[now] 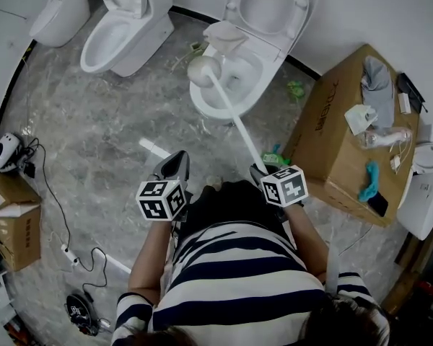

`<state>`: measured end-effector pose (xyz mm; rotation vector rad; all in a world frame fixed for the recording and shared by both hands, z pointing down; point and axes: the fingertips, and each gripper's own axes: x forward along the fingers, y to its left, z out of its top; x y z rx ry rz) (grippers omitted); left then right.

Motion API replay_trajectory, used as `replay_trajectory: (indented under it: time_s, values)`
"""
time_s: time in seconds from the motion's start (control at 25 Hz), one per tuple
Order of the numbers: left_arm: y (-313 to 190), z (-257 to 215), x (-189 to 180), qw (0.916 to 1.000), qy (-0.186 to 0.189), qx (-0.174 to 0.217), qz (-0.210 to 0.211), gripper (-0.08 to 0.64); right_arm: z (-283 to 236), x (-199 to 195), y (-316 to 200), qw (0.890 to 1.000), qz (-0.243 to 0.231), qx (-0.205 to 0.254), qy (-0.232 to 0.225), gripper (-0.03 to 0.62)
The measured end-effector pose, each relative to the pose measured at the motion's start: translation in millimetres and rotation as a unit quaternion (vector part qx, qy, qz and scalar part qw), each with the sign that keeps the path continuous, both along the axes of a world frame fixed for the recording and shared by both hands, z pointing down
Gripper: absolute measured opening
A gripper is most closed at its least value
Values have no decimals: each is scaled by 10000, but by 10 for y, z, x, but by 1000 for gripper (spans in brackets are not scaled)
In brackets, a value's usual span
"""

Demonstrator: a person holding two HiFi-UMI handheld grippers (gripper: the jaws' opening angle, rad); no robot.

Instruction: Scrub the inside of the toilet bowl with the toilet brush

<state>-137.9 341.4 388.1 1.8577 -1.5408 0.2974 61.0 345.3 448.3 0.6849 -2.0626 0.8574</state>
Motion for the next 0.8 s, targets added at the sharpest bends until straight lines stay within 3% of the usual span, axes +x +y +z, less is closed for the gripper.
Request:
replay_trajectory:
  time_s: [0.32, 0.8]
  values:
    - [-357, 130, -63, 10000, 33, -87, -7, 0, 150, 61, -291, 9995, 44, -208, 221, 34]
    - [-1371, 396, 330, 9994, -50, -301, 149, 0, 496, 331, -1226, 9967, -437, -488, 471, 34]
